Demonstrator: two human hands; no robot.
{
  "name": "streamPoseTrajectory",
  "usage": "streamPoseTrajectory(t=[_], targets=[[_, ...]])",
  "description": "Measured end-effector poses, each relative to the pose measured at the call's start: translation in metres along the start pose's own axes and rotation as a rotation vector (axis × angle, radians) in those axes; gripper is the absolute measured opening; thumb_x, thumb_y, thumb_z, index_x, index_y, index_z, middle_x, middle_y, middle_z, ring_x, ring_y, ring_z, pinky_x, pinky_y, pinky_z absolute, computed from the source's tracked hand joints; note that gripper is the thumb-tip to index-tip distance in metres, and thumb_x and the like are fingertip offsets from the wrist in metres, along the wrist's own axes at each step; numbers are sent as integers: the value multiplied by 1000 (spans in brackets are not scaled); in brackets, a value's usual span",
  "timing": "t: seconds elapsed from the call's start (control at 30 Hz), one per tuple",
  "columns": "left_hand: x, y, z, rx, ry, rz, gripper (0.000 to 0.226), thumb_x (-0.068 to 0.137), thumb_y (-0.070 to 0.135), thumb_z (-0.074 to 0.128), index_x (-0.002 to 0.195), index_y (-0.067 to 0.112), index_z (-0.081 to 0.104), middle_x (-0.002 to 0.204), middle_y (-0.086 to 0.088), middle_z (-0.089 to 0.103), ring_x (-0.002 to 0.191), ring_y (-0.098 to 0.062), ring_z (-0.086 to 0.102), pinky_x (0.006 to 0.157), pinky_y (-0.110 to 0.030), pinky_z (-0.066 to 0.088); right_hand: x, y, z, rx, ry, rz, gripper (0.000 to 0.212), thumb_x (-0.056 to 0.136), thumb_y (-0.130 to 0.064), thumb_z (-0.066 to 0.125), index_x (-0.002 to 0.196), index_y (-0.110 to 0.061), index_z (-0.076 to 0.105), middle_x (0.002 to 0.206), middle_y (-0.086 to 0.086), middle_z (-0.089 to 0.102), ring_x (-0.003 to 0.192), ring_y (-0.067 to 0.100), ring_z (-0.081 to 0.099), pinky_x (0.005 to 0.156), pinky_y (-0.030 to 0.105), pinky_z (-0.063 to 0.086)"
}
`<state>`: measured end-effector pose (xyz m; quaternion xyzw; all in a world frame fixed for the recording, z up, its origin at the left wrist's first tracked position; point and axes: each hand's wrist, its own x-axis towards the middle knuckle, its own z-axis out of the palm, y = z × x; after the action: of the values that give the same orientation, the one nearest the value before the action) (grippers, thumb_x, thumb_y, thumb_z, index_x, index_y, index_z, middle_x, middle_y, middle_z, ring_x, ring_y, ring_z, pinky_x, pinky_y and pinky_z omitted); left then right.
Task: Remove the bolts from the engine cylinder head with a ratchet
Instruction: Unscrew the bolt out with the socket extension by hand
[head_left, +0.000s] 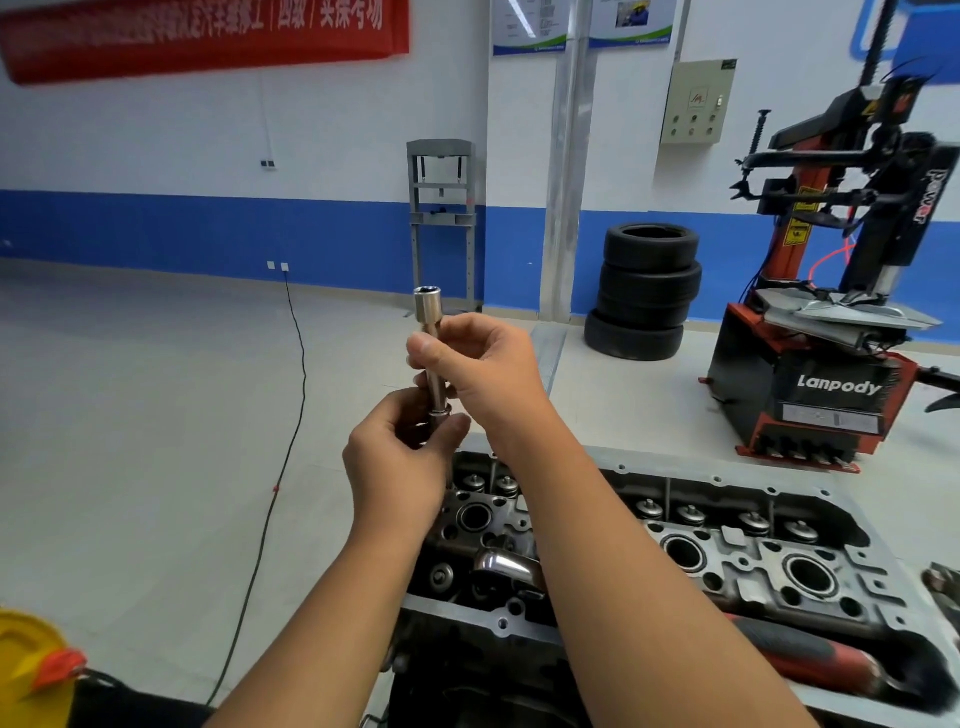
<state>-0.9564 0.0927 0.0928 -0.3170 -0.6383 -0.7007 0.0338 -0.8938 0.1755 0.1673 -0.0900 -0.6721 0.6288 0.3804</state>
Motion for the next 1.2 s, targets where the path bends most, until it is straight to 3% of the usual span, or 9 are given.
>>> streamPoseTrajectory(t=[0.17,0.3,0.4,0.53,0.67,0.83,0.9,1.1,1.2], targets=[[0,0,2,-55,-83,-21,10,101,29,68,104,34,75,89,13,77,85,-6,72,79,-32,57,0,-2,1,21,5,-2,10,94,-15,76,96,-9,68,89,14,79,74,22,74,69,29,61],[-1,2,4,-64,-92,-11,25,103,25,51,93,36,71,83,-2,71,72,-13,62,69,-38,51,0,-2,3,-20,-36,9,9,103,-17,63,102,-9,68,89,8,79,75,15,71,63,20,55],[-1,2,2,-27,-28,19,32,102,15,61,88,43,70,85,16,74,75,-5,69,70,-30,53,1,0,3,-23,-61,17,12,103,-19,64,106,-10,71,89,6,79,77,19,72,72,27,60],[-1,4,2,3,13,49,32,88,24,84,92,50,67,89,28,74,83,2,72,75,-22,57,1,-1,2,-10,8,-18,16,87,-18,83,93,-13,69,83,5,78,75,24,76,73,35,64],[-1,5,2,-40,-14,65,33,91,27,80,100,56,66,92,28,74,86,3,72,71,-9,53,1,1,3,-23,72,-56,30,83,-17,87,92,-13,59,83,9,78,77,27,78,70,40,66],[-3,4,4,-104,-97,65,34,108,20,56,100,48,72,87,-1,73,70,-9,62,63,-24,52,3,2,5,19,-7,-44,15,94,-15,76,96,-8,63,82,12,77,75,26,76,79,46,65],[-2,3,4,-72,-88,71,26,106,20,59,100,41,72,84,3,73,70,-13,65,66,-33,53,3,2,5,28,-32,-45,12,96,-17,74,94,-10,65,83,12,78,77,26,76,80,43,64],[-1,3,1,-66,-30,64,24,92,24,80,95,46,70,90,24,75,86,-2,73,74,-12,54,-1,2,2,108,56,-32,26,84,-17,86,89,-10,62,86,13,78,68,27,74,64,34,61],[-1,2,1,-89,-38,30,11,95,33,76,96,43,72,90,18,76,85,-2,72,74,-19,54,-1,0,0,95,33,-35,23,87,-17,84,88,-10,62,85,15,78,69,30,75,65,36,61]])
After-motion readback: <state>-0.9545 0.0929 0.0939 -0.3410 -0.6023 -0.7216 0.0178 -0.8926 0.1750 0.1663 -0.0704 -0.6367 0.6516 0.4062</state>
